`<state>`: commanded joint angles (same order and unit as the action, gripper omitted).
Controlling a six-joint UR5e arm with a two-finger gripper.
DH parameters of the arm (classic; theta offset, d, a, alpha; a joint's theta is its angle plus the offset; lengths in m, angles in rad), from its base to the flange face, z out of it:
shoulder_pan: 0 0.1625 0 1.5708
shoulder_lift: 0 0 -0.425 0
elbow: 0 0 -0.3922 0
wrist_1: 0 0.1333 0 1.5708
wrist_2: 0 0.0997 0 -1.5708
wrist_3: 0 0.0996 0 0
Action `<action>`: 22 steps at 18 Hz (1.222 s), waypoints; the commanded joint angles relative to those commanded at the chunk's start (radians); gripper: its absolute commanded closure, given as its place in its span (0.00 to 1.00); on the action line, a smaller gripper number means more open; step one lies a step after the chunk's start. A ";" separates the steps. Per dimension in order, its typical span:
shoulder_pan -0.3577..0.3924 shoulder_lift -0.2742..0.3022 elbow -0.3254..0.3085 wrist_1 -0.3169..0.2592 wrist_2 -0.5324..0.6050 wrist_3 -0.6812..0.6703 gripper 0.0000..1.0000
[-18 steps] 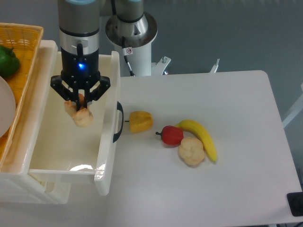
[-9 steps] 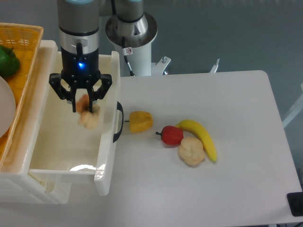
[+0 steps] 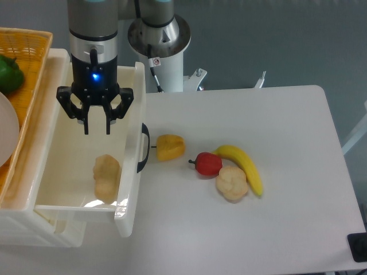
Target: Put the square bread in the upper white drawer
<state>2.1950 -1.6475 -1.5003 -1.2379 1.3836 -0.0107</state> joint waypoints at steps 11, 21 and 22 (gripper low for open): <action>0.224 0.002 0.000 0.008 0.034 0.190 0.47; 0.400 -0.018 -0.017 0.017 0.092 0.435 0.00; 0.413 -0.024 -0.015 0.020 0.101 0.498 0.00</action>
<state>2.6076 -1.6720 -1.5156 -1.2180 1.4848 0.4872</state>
